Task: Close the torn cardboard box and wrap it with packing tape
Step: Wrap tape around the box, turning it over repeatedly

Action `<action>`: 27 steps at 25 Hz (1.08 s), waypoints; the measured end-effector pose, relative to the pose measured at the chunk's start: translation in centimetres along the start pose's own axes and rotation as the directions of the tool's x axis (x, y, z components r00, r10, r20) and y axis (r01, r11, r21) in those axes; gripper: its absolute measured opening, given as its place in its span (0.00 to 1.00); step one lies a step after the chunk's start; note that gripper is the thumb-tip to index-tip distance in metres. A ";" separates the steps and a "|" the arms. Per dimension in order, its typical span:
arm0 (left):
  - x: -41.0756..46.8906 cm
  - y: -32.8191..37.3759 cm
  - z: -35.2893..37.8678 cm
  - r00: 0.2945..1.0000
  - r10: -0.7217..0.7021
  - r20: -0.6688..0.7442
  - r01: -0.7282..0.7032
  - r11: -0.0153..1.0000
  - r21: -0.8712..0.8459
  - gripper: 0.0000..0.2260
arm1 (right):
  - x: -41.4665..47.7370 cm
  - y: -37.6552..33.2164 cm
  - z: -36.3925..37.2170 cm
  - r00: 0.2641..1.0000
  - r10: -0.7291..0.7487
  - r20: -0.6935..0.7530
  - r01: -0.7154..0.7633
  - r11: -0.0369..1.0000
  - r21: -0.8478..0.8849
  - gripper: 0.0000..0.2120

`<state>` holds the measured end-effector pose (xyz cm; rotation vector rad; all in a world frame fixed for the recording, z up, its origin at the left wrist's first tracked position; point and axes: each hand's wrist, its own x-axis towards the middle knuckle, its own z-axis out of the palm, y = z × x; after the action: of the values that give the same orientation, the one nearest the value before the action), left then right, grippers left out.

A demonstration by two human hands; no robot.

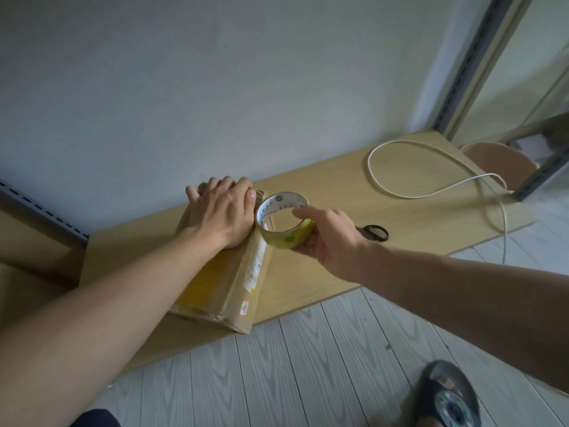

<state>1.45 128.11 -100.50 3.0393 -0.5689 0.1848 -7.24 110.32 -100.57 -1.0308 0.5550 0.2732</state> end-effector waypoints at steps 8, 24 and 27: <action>0.5 -0.1 -0.2 0.983 -0.173 0.064 0.168 0.983 0.072 0.16 | -3.2 1.2 2.3 0.997 -0.056 -0.048 0.040 0.958 -0.283 0.07; 0.7 -2.2 -0.8 0.907 -0.399 0.136 0.378 0.913 0.156 0.21 | -10.7 6.8 -0.2 0.962 -0.082 0.260 0.260 0.558 -0.788 0.28; 0.8 -2.1 -0.7 0.912 -0.382 0.151 0.359 0.920 0.156 0.21 | -10.5 7.4 -0.6 0.966 -0.086 0.243 0.245 0.600 -0.761 0.30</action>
<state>2.86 129.78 -99.76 3.2308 0.0290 -0.0731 -19.57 113.92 -100.35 -1.8986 0.1320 0.4626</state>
